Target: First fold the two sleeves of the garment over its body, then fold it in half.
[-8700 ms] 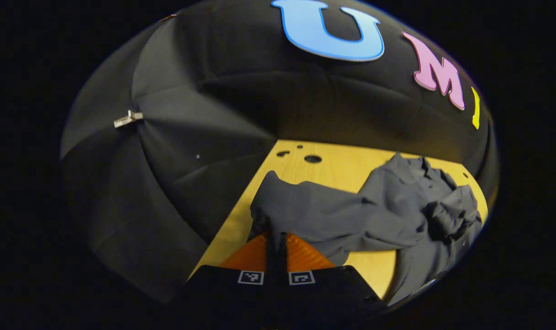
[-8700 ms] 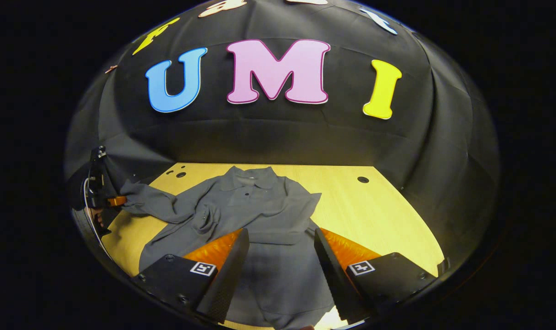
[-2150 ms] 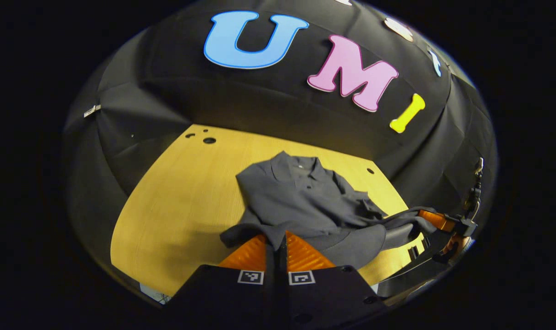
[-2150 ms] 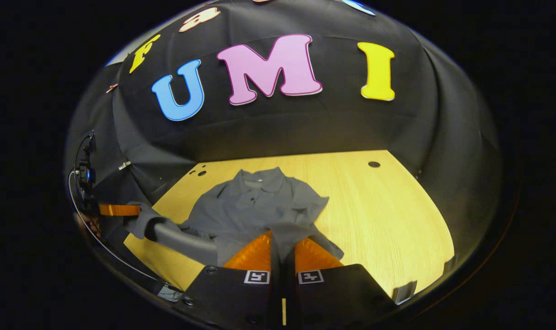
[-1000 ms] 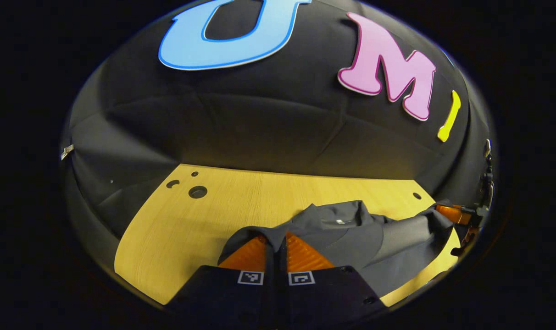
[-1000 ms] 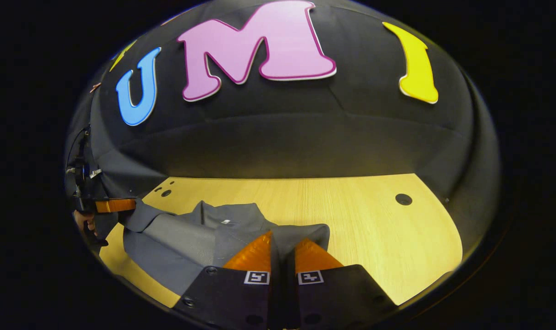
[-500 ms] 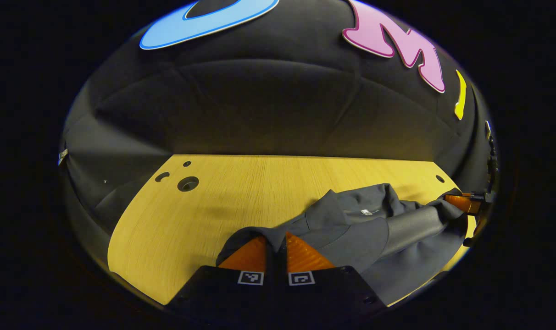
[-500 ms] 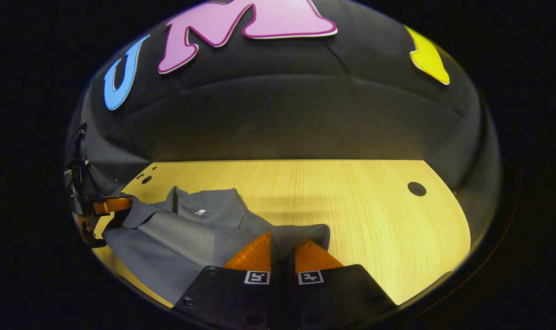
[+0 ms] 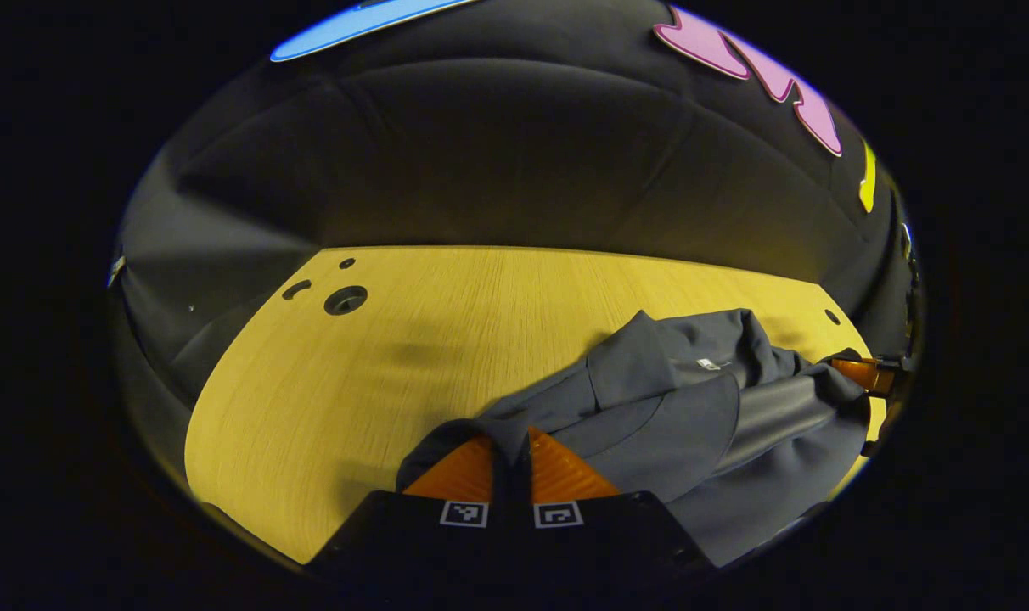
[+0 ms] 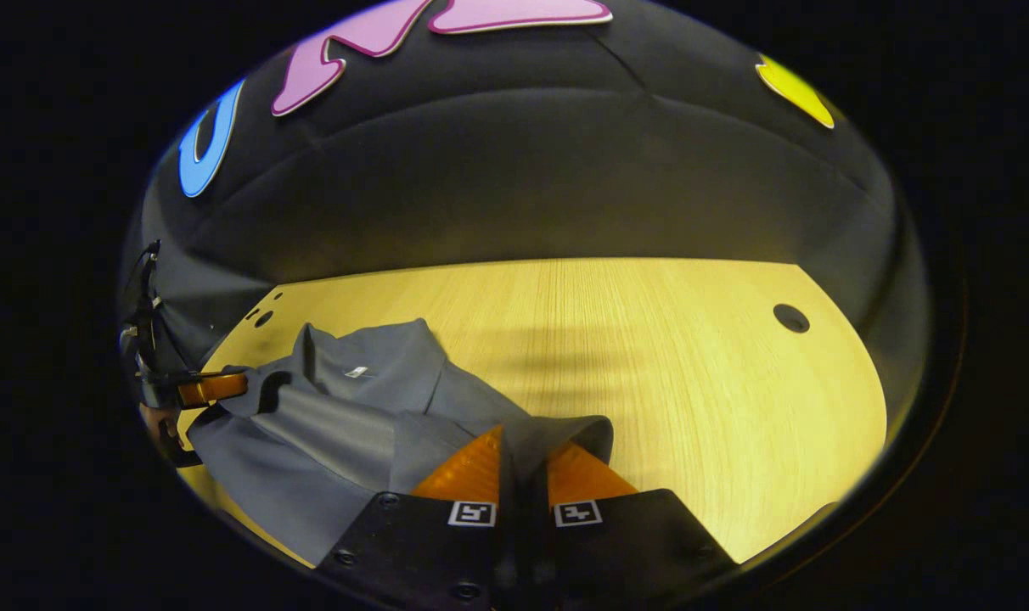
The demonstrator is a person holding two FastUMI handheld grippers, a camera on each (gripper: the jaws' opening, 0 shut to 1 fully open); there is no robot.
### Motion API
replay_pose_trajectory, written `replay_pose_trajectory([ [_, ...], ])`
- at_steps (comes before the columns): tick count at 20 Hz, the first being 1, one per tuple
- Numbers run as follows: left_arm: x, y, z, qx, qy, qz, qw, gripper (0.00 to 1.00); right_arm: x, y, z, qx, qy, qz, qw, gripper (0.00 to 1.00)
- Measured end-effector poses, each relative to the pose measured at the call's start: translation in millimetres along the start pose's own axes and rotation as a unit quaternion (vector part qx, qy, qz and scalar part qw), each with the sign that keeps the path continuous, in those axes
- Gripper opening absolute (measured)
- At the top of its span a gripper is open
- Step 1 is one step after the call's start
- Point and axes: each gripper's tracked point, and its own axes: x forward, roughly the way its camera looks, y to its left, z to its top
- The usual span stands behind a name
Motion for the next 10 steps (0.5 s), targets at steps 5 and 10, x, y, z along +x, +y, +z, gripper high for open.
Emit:
replay_pose_trajectory([
  [5, 1.3, 3.7, -7.0, 0.022, 0.02, 0.023, 0.999, 0.16, -0.5, 0.0, -8.9, 0.04, 0.031, -0.006, 0.999, 0.16],
  [10, -13.4, 9.3, -1.1, 0.005, 0.012, 0.029, 0.999, 0.64, -19.1, -7.0, 7.9, 0.021, 0.005, -0.024, 0.999, 0.61],
])
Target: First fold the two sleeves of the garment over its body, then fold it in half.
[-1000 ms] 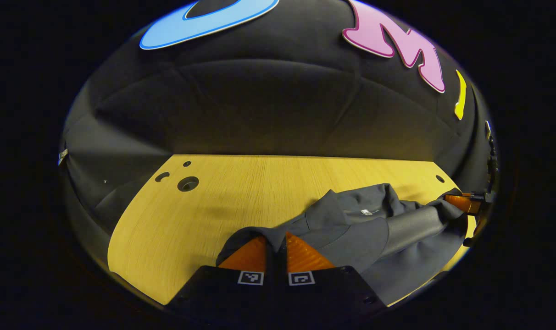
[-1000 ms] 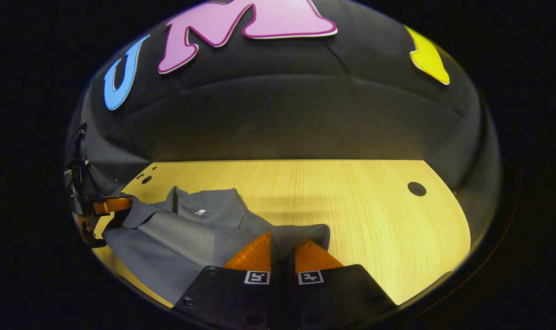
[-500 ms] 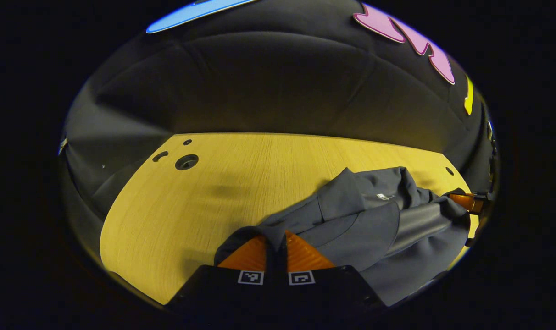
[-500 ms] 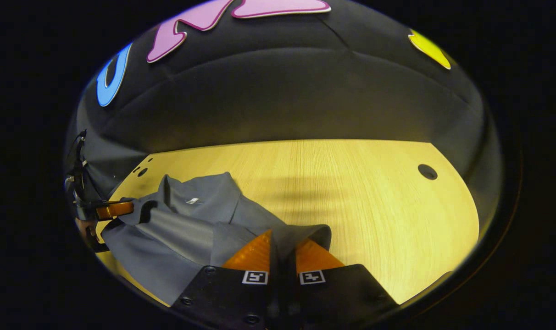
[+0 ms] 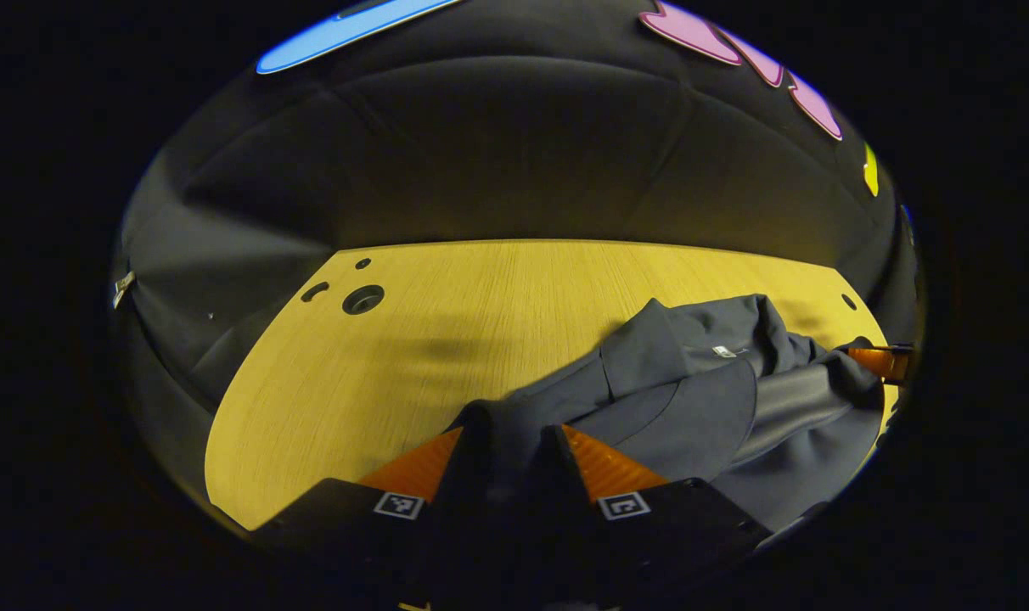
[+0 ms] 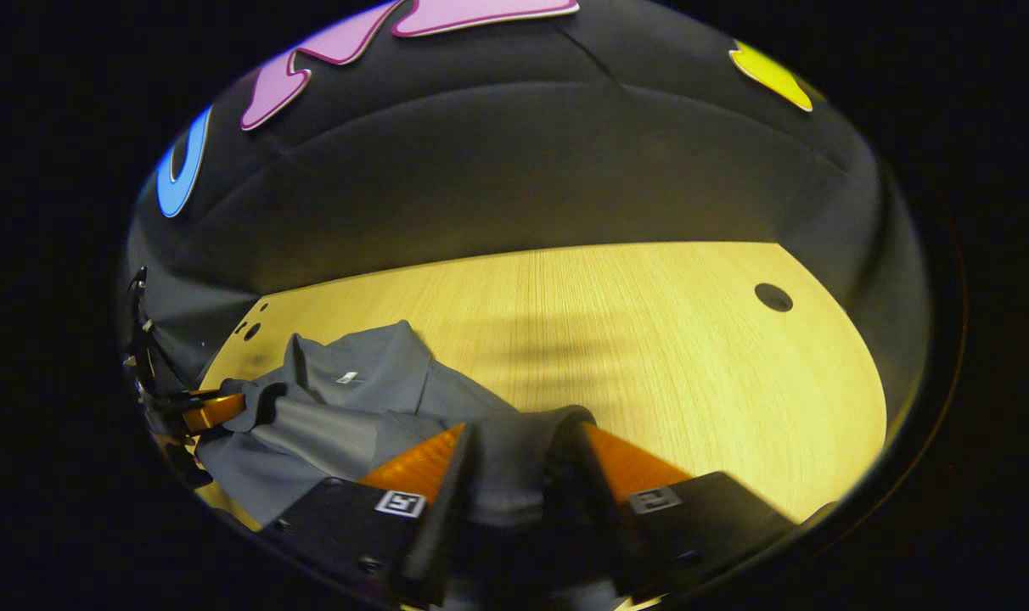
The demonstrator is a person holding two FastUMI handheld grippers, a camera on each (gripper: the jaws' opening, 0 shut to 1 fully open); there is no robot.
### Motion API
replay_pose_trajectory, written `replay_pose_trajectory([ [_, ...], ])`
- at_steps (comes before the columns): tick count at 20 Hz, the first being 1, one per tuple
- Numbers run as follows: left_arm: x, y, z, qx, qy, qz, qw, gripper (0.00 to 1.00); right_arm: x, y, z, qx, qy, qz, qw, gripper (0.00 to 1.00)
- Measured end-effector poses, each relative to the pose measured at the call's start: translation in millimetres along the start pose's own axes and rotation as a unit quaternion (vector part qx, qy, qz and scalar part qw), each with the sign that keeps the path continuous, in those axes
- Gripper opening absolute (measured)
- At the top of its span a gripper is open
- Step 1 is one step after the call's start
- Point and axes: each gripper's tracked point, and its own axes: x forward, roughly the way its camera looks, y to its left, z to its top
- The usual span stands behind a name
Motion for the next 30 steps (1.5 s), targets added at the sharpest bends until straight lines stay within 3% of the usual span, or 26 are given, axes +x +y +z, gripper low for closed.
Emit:
replay_pose_trajectory([
  [1, -6.2, -0.5, 1.0, -0.007, -0.002, -0.007, 1.0, 0.72, -6.4, 2.9, 3.0, -0.003, -0.003, 0.004, 1.0, 0.84],
  [3, -18.4, -6.9, 7.0, -0.023, -0.012, -0.026, 0.999, 0.89, -21.6, 6.1, 12.6, -0.013, -0.018, 0.007, 1.0, 0.86],
  [7, -67.6, -4.4, 38.9, -0.025, -0.064, -0.035, 0.997, 0.98, -73.5, 19.0, 46.9, -0.028, -0.074, 0.011, 0.997, 0.98],
  [13, -179.7, -9.6, 72.1, -0.017, -0.157, -0.053, 0.986, 0.98, -172.2, 54.1, 69.9, -0.036, -0.143, 0.044, 0.988, 0.98],
  [21, -316.4, -15.4, 46.1, -0.02, -0.209, -0.076, 0.975, 0.97, -293.9, 94.4, 50.6, -0.088, -0.207, 0.071, 0.972, 0.98],
  [24, -341.3, -9.6, 26.5, -0.019, -0.204, -0.063, 0.977, 0.97, -320.9, 103.4, 42.0, -0.094, -0.216, 0.08, 0.969, 0.98],
  [30, -373.4, -3.9, 2.5, -0.041, -0.206, -0.05, 0.976, 0.97, -335.8, 102.5, 10.3, -0.069, -0.18, 0.073, 0.979, 0.99],
])
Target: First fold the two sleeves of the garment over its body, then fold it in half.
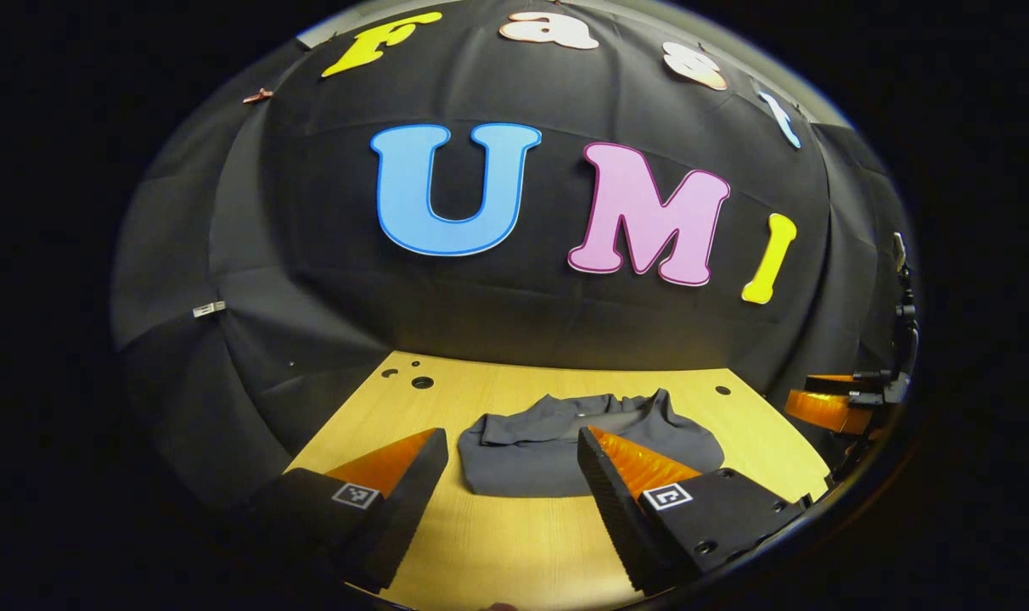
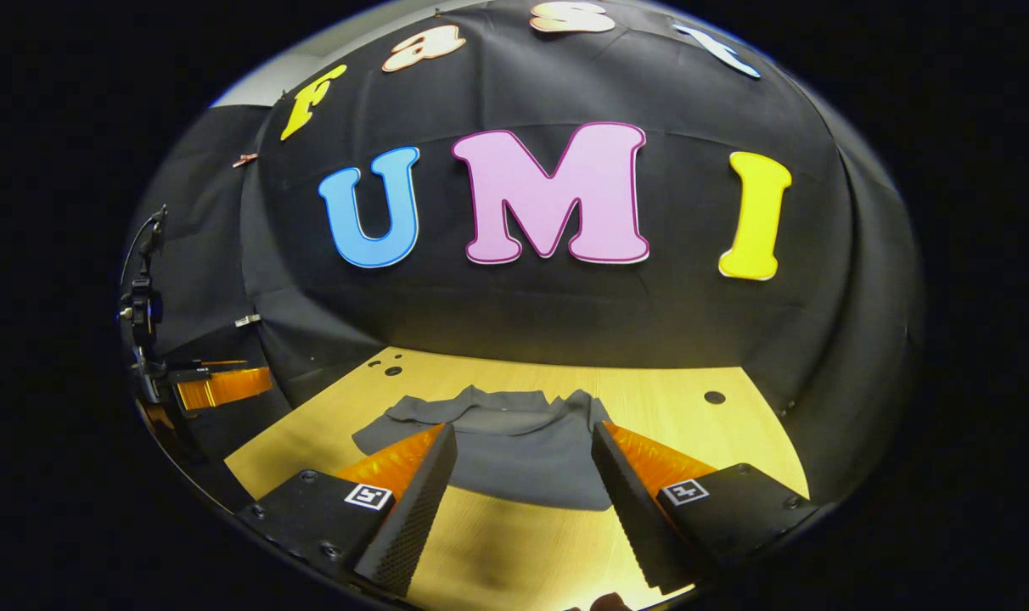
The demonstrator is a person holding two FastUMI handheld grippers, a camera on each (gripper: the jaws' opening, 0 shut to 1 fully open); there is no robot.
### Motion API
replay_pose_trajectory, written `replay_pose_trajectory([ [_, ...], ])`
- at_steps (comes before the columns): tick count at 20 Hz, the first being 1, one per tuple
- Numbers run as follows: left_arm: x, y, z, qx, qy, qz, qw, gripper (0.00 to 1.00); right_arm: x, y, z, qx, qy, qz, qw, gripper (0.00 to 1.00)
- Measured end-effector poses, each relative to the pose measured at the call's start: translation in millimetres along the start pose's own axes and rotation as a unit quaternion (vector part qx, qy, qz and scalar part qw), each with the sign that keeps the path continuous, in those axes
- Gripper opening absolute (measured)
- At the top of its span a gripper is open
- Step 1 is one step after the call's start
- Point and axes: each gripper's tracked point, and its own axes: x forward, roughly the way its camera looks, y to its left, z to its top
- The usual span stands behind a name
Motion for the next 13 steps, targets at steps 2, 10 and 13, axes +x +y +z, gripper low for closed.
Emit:
replay_pose_trajectory([
  [2, -8.6, 2.0, -3.8, 0.004, 0.001, -0.001, 1.0, 0.97, -4.7, 4.7, -15.3, 0.013, 0.016, -0.003, 1.0, 0.99],
  [10, -23.9, 0.2, -13.5, 0.028, 0.008, -0.018, 0.999, 0.97, -20.5, 7.3, -10.7, 0.019, 0.002, -0.024, 1.0, 0.98],
  [13, -29.1, -8.0, -18.1, 0.018, 0.007, -0.01, 1.0, 0.97, -27.0, 6.4, -13.7, 0.015, 0.001, -0.012, 1.0, 0.98],
])
